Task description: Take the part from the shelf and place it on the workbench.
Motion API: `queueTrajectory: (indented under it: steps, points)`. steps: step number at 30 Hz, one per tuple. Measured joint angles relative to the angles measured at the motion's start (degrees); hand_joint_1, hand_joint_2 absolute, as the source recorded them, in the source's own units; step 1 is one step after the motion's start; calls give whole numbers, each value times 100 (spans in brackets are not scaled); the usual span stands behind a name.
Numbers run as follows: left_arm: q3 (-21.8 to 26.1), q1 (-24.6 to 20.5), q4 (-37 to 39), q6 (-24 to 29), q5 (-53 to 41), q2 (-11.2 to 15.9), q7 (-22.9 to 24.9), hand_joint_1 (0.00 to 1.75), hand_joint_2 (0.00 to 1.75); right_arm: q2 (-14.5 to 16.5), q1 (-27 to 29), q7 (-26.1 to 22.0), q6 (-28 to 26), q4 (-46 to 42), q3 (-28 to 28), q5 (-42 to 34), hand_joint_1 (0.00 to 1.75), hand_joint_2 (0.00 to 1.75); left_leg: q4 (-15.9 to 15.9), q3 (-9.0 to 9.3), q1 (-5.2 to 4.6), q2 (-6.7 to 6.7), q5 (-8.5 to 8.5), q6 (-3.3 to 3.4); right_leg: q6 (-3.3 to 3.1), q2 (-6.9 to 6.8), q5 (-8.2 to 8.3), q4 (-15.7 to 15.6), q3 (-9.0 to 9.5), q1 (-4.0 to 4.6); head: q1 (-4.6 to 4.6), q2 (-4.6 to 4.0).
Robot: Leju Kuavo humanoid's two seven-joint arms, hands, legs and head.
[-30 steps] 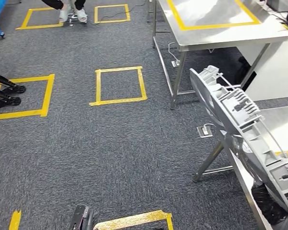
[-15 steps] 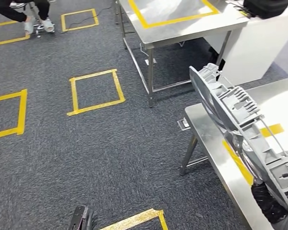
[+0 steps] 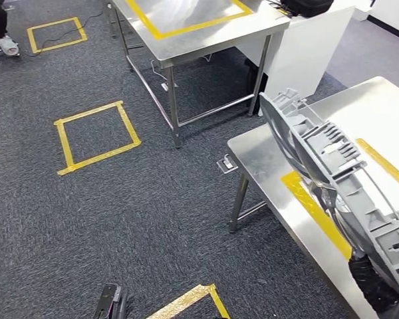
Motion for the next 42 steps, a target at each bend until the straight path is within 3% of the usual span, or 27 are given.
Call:
queueTrajectory:
  steps: [2, 3, 5, 7, 9, 11, 13, 14, 15, 16, 18, 20, 22, 24, 26, 27, 29, 30, 31, 33, 35, 37, 38, 40, 42]
  points:
    - [0, -5, 0, 0, 4, 6, -15, 0, 0, 0, -5, -1, 1, -1, 0, 2, 175, 175, 49, 5, -2, 125, -45, -63, 27, -205, 291, -772, 449, -2, 8, 0]
    - [0, -5, 0, 0, 8, 10, -24, 0, 0, 1, -5, -3, 2, -2, 0, 6, 175, 175, 83, 5, -13, 176, -71, -99, 4, -289, 362, -1062, 620, 7, 10, 0]
    - [0, -5, 0, 0, 16, 23, -38, 0, 0, 2, 15, -5, 3, -7, 0, 16, 175, 175, 124, 10, -42, 264, -99, -153, -78, -328, 352, -1236, 719, 38, 9, 0]
    - [0, -14, 0, 0, 20, 29, -45, 0, 0, 2, 59, -7, 2, -13, 0, 27, 175, 175, 138, 21, -29, 326, -118, -196, -165, -208, 373, -1226, 696, 33, -1, 0]
    - [0, -25, 0, 0, 21, 32, -47, 0, 0, 2, 79, -6, 2, -25, 0, 36, 175, 175, 340, -48, 5, 133, -289, -249, -238, -97, 392, -1232, 689, 23, -8, 0]
    - [0, -16, 0, 0, 20, 33, -49, 0, 0, 2, 77, -8, 2, -34, 0, 41, 175, 175, 1010, -330, 24, -154, -661, -273, -291, 18, 402, -1237, 687, 24, -19, 0]
    - [0, 7, 0, 0, 20, 35, -49, 0, 0, 2, 80, -9, 2, -33, 0, 43, 175, 175, 1748, -671, 22, -238, -925, -257, -316, 160, 407, -1237, 685, 46, -19, 0]
    - [0, 14, 0, 0, 21, 38, -49, 0, 0, 2, 81, -9, 2, -33, 0, 42, 175, 175, 1879, -743, 18, -248, -904, -236, -322, 238, 410, -1236, 686, 59, -19, 0]
    - [0, 15, 0, 0, 21, 40, -49, 0, 0, 2, 80, -9, 2, -33, 0, 40, 175, 175, 1761, -705, 11, -267, -760, -202, -326, 317, 414, -1236, 689, 71, -18, 0]
    - [0, 12, 0, -1, 21, 43, -49, 0, 0, 2, 77, -10, 2, -33, 0, 36, 175, 175, 1436, -572, 0, -317, -538, -158, -327, 396, 418, -1236, 693, 78, -18, 0]
    - [0, 12, 0, -2, 21, 53, -49, 0, 0, 2, 63, -16, 3, -33, 0, 28, 175, 175, 644, -243, -15, -586, -162, -58, -312, 540, 431, -1230, 686, 80, -13, 0]
    - [-1, 5, 0, -2, 21, 61, -50, 0, 0, 2, 45, -23, 10, -33, 0, 12, 175, 175, 240, -76, -24, -784, -73, -16, -261, 670, 456, -1223, 635, 57, -23, 0]
    - [1, -10, 0, -2, 32, 62, -55, 0, 0, 2, 21, -28, 37, -32, 0, -24, 175, 175, 155, -50, -21, -713, -71, -18, -186, 796, 489, -1234, 570, 30, -36, 0]
    - [7, -21, 0, -3, 74, 72, -73, 0, 0, 2, -44, -40, 114, -19, 6, -70, 175, 175, 54, -16, -1, -559, -20, 0, -130, 607, 397, -1111, 466, 42, -19, 0]
    - [17, -16, 0, -9, 139, 90, -99, 0, 0, 2, -240, -51, 236, 33, 36, -109, 175, 175, -11, 6, 4, -372, 12, 24, -87, 233, 80, -571, 193, 58, 9, 0]
    - [22, -8, 0, -15, 170, 101, -111, 0, 0, 2, -363, -54, 296, 74, 64, -124, 175, 175, -14, 2, 0, -280, 12, 32, -59, 125, -96, -196, 16, 50, 21, 0]
    - [33, 1, 0, -27, 211, 132, -125, 0, 0, 2, -581, -45, 406, 181, 139, -140, 175, 175, -10, -3, 2, -101, 1, 28, -2, 49, -224, 280, -192, 17, 21, 0]
    - [37, -1, 0, -33, 225, 146, -130, 0, 0, 2, -671, -32, 457, 236, 176, -146, 175, 175, -5, 0, 8, -28, -8, 17, 25, 20, -134, 218, -140, -3, 21, 0]
    - [41, -6, 0, -35, 231, 158, -132, 0, 0, 2, -756, -16, 511, 285, 210, -150, 175, 175, 10, 3, 17, 36, -21, -2, 47, -31, 36, -62, 27, -22, 22, 0]
    - [48, -14, 0, -37, 246, 186, -136, 0, 0, 2, -915, 9, 609, 360, 276, -160, 175, 175, 70, 2, 15, 131, -67, -69, 63, -264, 321, -840, 476, -23, 34, 0]
    - [54, -16, 0, -33, 258, 224, -145, 0, 0, 2, -1054, 16, 686, 419, 342, -170, 175, 175, 132, -9, -13, 208, -103, -141, -5, -418, 378, -1215, 690, 9, 32, 0]
    - [57, -20, 0, -26, 266, 262, -151, 0, 0, 2, -1127, 26, 736, 477, 400, -176, 175, 175, 148, -2, -20, 292, -115, -188, -105, -344, 369, -1220, 678, 28, 19, 0]
    - [58, -26, 0, -23, 269, 283, -152, 0, 0, 4, -1141, 36, 752, 502, 425, -176, 175, 175, 167, 1, -7, 263, -144, -216, -140, -295, 378, -1223, 672, 25, 14, 0]
    - [59, -36, 0, -26, 273, 318, -159, 0, 0, 8, -1188, 60, 778, 548, 471, -168, 175, 175, 440, -101, 25, 40, -351, -269, -214, -196, 397, -1235, 672, 7, -1, 0]
    - [59, -23, 0, -39, 268, 348, -163, 0, 0, 14, -1237, 81, 797, 588, 516, -149, 175, 175, 1185, -433, 41, -190, -722, -291, -263, -87, 403, -1237, 671, 6, -15, 0]
